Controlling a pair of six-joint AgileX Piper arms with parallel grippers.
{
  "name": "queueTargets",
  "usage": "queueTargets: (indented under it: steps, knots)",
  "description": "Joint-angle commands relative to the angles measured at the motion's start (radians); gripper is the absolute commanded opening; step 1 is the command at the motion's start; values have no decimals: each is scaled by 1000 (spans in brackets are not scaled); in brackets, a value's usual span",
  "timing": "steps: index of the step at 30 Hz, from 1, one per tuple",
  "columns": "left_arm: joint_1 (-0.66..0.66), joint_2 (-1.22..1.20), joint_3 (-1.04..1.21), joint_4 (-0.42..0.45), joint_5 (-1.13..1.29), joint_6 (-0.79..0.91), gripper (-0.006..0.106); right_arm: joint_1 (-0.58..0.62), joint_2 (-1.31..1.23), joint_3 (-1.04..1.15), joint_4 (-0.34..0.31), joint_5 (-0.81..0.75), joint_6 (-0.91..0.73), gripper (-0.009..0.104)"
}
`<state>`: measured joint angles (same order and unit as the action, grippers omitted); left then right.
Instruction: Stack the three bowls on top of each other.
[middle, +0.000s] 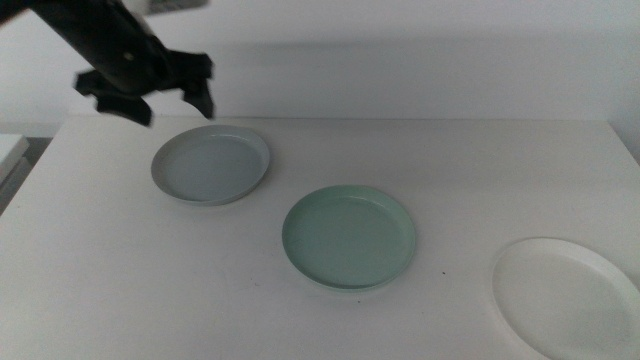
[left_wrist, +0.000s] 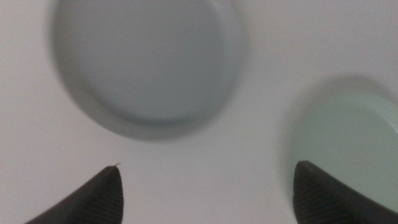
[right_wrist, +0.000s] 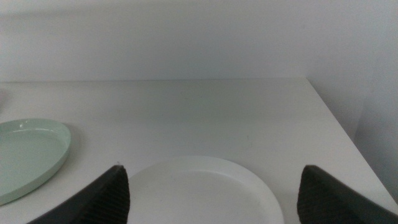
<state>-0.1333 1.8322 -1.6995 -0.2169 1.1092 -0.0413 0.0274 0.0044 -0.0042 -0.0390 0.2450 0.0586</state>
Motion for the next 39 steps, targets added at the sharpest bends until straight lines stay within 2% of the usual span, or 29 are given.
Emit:
queueTargets:
  steps: [1,6,8,14,19,29,31,34,39]
  knots:
    - [42,25,-71,31,-2,17,94,-7,-4,4,-4,-6,-4,92]
    - [68,146,-248,229,15,10,94,-7,-4,4,-4,-6,-4,92]
    - [76,208,-314,261,14,27,94,-7,-4,4,-4,-6,-4,92]
    - [113,359,-388,207,-21,82,94,-7,-4,4,-4,-6,-4,92]
    - [154,465,-388,112,-59,82,94,-7,-4,4,-4,-6,-4,92]
    - [160,595,-388,58,-74,141,91,-7,-4,4,-4,-6,-4,92]
    - [160,603,-388,58,-74,146,86,-7,-4,4,-4,-6,-4,92]
    - [162,604,-388,51,-74,148,67,-7,-4,4,-4,-6,-4,92]
    - [166,599,-411,70,-22,146,6,-7,-4,4,-4,-6,-4,92]
